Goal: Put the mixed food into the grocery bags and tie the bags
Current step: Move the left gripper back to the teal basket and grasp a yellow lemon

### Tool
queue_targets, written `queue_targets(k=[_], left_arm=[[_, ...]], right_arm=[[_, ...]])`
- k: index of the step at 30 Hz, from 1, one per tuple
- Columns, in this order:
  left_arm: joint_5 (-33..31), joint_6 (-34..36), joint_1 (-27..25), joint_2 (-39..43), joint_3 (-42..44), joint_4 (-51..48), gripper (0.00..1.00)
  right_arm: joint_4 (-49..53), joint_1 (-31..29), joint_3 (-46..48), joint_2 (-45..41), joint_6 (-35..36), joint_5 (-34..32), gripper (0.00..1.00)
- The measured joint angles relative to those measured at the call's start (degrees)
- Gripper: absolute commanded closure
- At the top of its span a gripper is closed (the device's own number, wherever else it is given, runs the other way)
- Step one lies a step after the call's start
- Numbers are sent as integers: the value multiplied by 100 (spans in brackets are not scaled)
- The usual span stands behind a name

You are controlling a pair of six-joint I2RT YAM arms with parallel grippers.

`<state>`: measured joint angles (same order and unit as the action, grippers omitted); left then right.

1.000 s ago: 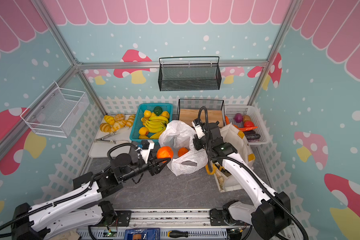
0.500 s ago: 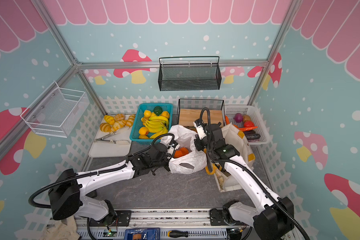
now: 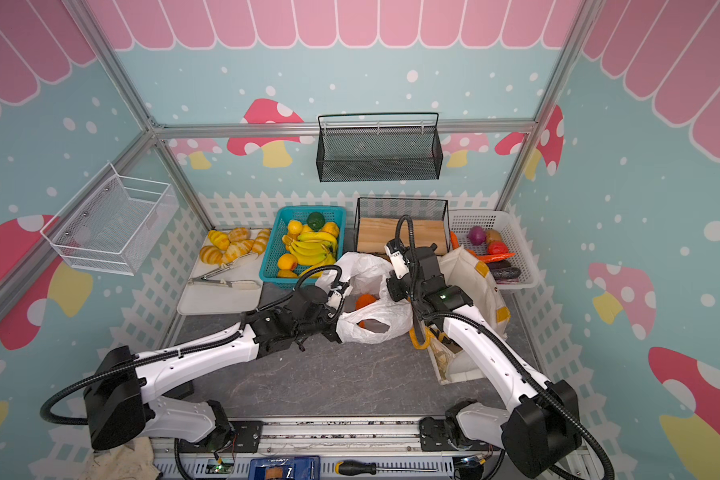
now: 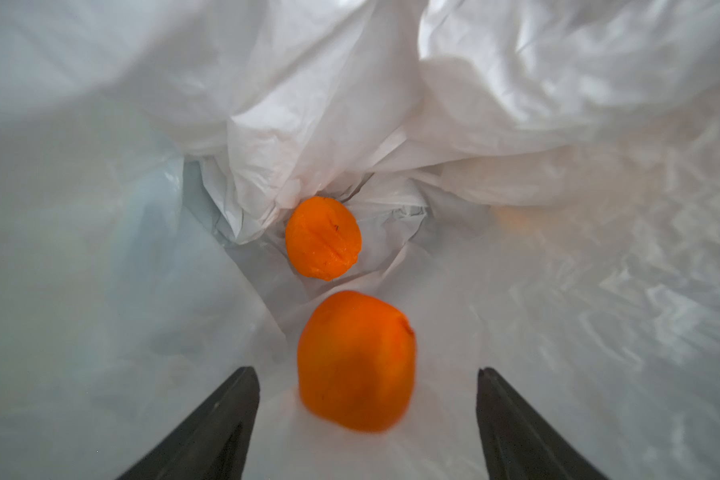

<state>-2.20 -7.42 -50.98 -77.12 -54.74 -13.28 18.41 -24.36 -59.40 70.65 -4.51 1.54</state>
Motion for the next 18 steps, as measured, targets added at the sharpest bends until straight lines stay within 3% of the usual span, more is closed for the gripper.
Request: queue_targets(k=[4,10,14,18], left_arm=[[323,24,0,614,114,42,9],[935,-96,166,1617,608,289,23],[1012,-638,922,2503,1237,750,26],[678,-1290,2076,2439,1255,920,25]], right_arm=[[0,4,0,0,0,-11,100],[0,9,0,9,0,-57,100],[-2,42,0,9,0,-61,100],[-2,70,0,9,0,-55,100]])
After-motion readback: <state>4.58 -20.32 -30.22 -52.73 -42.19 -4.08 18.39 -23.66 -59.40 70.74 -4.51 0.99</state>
